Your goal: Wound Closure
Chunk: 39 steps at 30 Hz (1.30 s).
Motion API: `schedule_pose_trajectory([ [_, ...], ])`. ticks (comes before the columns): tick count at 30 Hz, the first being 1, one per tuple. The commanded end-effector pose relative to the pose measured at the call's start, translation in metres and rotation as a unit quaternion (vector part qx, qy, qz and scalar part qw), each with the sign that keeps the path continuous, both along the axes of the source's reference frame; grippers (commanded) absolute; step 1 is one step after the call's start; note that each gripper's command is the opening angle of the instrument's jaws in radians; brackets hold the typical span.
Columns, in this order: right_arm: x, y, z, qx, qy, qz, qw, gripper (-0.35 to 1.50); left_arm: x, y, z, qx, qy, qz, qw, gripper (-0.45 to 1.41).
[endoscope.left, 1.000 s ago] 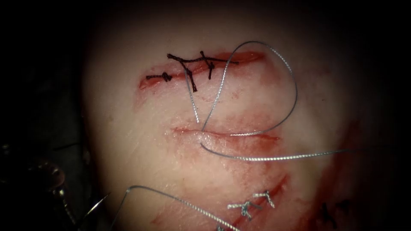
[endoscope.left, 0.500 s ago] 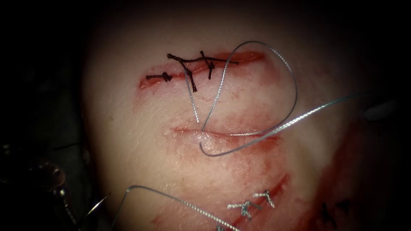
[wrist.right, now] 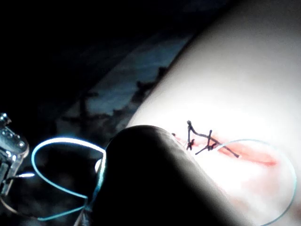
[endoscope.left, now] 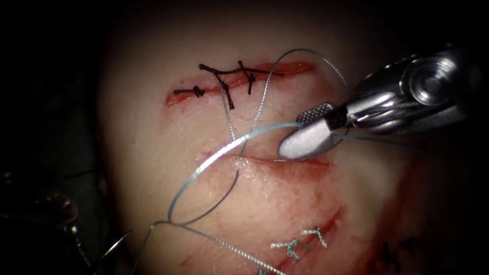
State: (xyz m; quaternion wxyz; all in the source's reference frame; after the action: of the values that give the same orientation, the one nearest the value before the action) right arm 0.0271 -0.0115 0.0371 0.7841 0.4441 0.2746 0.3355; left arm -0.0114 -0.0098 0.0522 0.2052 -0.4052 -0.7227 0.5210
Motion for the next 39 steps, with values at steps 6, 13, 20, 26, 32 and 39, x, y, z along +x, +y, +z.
schedule_pose_trajectory([
  [6,-0.0035,-0.0005,-0.0042,0.035,0.089,-0.049,0.994,1.33,-0.0005,-0.0003,0.0004,0.001,0.0,0.0,1.0,-0.45],
  [13,-0.0089,0.0057,-0.0084,0.11,0.299,0.027,0.948,1.15,-0.0005,-0.0003,0.0004,0.001,0.0,0.0,1.0,-0.45],
  [20,-0.0062,0.0118,-0.0102,0.115,0.365,0.162,0.909,1.18,-0.0005,-0.0003,0.0004,0.001,0.0,0.0,1.0,-0.45],
  [26,-0.0019,0.0141,-0.0091,0.097,0.36,0.229,0.899,1.13,-0.0005,-0.0003,0.0004,0.001,0.0,0.0,1.0,-0.45],
  [32,0.0037,0.0121,-0.0063,0.123,0.19,0.242,0.944,1.1,-0.0005,-0.0003,0.0004,0.001,0.0,0.0,1.0,-0.45],
  [39,0.0055,0.0054,-0.0016,0.263,-0.006,0.185,0.947,1.08,-0.0005,-0.0004,0.0004,0.001,0.0,0.0,1.0,-0.45],
])
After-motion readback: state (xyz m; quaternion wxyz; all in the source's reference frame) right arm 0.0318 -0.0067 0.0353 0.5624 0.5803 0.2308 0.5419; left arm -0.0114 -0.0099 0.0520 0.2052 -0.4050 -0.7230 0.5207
